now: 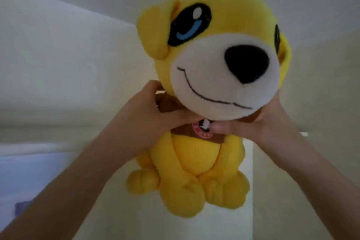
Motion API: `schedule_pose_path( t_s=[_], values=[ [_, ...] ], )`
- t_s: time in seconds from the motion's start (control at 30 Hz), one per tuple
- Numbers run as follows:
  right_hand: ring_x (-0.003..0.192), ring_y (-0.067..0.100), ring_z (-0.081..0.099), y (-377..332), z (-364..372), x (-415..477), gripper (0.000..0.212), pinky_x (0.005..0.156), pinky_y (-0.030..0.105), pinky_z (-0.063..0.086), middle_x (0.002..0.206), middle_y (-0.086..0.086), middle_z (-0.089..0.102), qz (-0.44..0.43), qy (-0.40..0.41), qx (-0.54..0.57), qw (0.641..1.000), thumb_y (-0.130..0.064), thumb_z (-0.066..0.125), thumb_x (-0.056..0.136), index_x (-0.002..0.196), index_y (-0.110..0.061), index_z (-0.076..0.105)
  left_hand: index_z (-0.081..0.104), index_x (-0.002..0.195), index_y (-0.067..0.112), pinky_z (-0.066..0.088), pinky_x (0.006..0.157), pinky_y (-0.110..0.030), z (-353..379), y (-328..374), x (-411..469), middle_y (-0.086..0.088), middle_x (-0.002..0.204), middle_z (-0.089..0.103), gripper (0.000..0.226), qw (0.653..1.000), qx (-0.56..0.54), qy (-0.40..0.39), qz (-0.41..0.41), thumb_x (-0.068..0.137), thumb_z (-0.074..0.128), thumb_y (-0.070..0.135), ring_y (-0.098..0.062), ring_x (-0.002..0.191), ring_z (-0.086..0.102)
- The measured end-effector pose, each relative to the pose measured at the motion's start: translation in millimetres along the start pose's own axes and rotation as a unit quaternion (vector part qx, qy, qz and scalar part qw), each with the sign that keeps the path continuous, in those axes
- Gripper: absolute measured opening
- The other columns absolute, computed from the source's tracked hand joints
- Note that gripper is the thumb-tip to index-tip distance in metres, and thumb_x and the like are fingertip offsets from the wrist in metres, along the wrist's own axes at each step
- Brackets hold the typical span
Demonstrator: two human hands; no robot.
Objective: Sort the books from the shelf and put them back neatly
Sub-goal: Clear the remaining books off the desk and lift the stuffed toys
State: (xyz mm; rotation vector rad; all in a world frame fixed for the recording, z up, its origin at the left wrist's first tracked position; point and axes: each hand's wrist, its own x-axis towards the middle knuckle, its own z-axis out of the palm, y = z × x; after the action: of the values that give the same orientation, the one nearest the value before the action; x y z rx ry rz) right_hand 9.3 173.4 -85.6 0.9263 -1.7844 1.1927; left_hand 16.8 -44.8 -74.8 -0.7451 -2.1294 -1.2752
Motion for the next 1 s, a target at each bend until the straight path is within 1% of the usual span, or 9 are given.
schedule_pose_path(
  t_s=[0.07, 0.2, 0.3, 0.37, 0.5, 0.6, 0.7, 0.87, 1.0],
  values=[
    [0.117, 0.011, 0.057, -15.3, 16.3, 45.4, 0.124, 0.086, 0.029, 0.055, 0.143, -0.006, 0.044, -0.051, -0.017, 0.031, 0.998, -0.022, 0.093, 0.054, 0.149, -0.026, 0.015, 0.052, 0.125, 0.036, 0.053, 0.087, -0.037, -32.5, 6.2, 26.6, 0.014, 0.114, 0.066, 0.098, 0.999, 0.009, 0.027, 0.025, 0.034, 0.072, 0.069, -0.009, 0.103, 0.063],
    [0.115, 0.01, 0.057, -15.7, 76.8, 95.5, 0.131, 0.08, 0.02, 0.054, 0.146, -0.014, 0.033, -0.074, -0.01, 0.059, 0.995, -0.021, 0.088, 0.054, 0.149, -0.032, -0.003, 0.05, 0.131, 0.033, 0.052, 0.092, -0.036, -93.6, -3.8, 60.9, 0.012, 0.117, 0.065, 0.091, 0.999, 0.037, -0.01, 0.009, 0.05, 0.079, 0.063, -0.011, 0.108, 0.062],
    [0.13, 0.023, 0.045, 20.6, 134.0, 113.9, 0.141, 0.084, 0.021, 0.053, 0.151, 0.0, 0.026, -0.036, -0.019, 0.05, 0.998, -0.023, 0.092, 0.056, 0.147, -0.03, -0.016, 0.047, 0.129, 0.029, 0.047, 0.074, -0.01, -115.6, -34.5, 68.0, 0.013, 0.116, 0.06, 0.056, 0.989, 0.139, -0.041, -0.035, 0.08, 0.069, 0.043, -0.009, 0.108, 0.057],
    [0.132, 0.021, 0.043, 33.7, 163.2, 114.9, 0.126, 0.095, 0.026, 0.046, 0.144, -0.004, 0.039, 0.045, -0.072, 0.051, 0.995, -0.028, 0.083, 0.072, 0.149, -0.027, -0.017, 0.036, 0.141, 0.022, 0.048, 0.073, -0.018, -121.3, -57.9, 72.2, 0.0, 0.136, 0.052, 0.06, 0.969, 0.207, -0.065, -0.12, 0.089, 0.054, 0.047, -0.018, 0.115, 0.053],
    [0.116, 0.011, 0.046, 34.4, 190.0, 119.2, 0.084, 0.093, 0.026, 0.041, 0.143, -0.002, 0.04, 0.102, -0.183, -0.041, 0.977, -0.046, 0.07, 0.08, 0.146, -0.026, 0.022, 0.03, 0.145, 0.019, 0.051, 0.073, -0.02, -136.5, -71.5, 79.2, -0.006, 0.144, 0.043, 0.066, 0.933, 0.309, -0.047, -0.179, 0.092, 0.043, 0.056, -0.019, 0.116, 0.048],
    [0.131, 0.02, 0.034, 34.2, 205.4, 118.5, 0.115, 0.105, 0.035, 0.037, 0.144, 0.0, 0.02, 0.124, -0.236, -0.098, 0.959, -0.049, 0.075, 0.073, 0.15, -0.024, -0.006, 0.02, 0.15, 0.025, 0.049, 0.095, -0.043, -151.9, -77.6, 70.9, -0.004, 0.152, 0.032, 0.073, 0.942, 0.218, -0.054, -0.248, 0.09, 0.05, 0.054, -0.028, 0.132, 0.04],
    [0.135, 0.023, 0.03, 41.8, 214.5, 122.4, 0.119, 0.108, 0.036, 0.035, 0.143, 0.005, 0.02, 0.123, -0.222, -0.09, 0.963, -0.048, 0.077, 0.073, 0.149, -0.021, -0.011, -0.001, 0.152, 0.028, 0.04, 0.106, -0.042, -160.8, -84.5, 64.2, -0.001, 0.156, 0.022, 0.099, 0.938, 0.193, -0.111, -0.265, 0.083, 0.069, 0.038, -0.026, 0.137, 0.034],
    [0.134, 0.024, 0.034, 53.6, 207.7, 129.7, 0.112, 0.11, 0.044, 0.035, 0.147, -0.003, 0.027, 0.139, -0.274, -0.072, 0.949, -0.055, 0.075, 0.072, 0.143, -0.037, -0.01, -0.003, 0.15, 0.023, 0.049, 0.098, -0.039, -151.2, -91.1, 66.8, -0.005, 0.151, 0.027, 0.11, 0.92, 0.294, -0.059, -0.251, 0.075, 0.075, 0.045, -0.025, 0.128, 0.041],
    [0.133, 0.026, 0.036, 56.8, 204.3, 128.1, 0.108, 0.11, 0.044, 0.035, 0.149, -0.003, 0.03, 0.138, -0.269, -0.073, 0.95, -0.053, 0.072, 0.076, 0.145, -0.036, -0.01, -0.004, 0.15, 0.027, 0.049, 0.095, -0.036, -151.9, -92.1, 65.4, -0.007, 0.149, 0.028, 0.108, 0.92, 0.294, -0.06, -0.254, 0.076, 0.072, 0.048, -0.024, 0.127, 0.041]
  ],
)
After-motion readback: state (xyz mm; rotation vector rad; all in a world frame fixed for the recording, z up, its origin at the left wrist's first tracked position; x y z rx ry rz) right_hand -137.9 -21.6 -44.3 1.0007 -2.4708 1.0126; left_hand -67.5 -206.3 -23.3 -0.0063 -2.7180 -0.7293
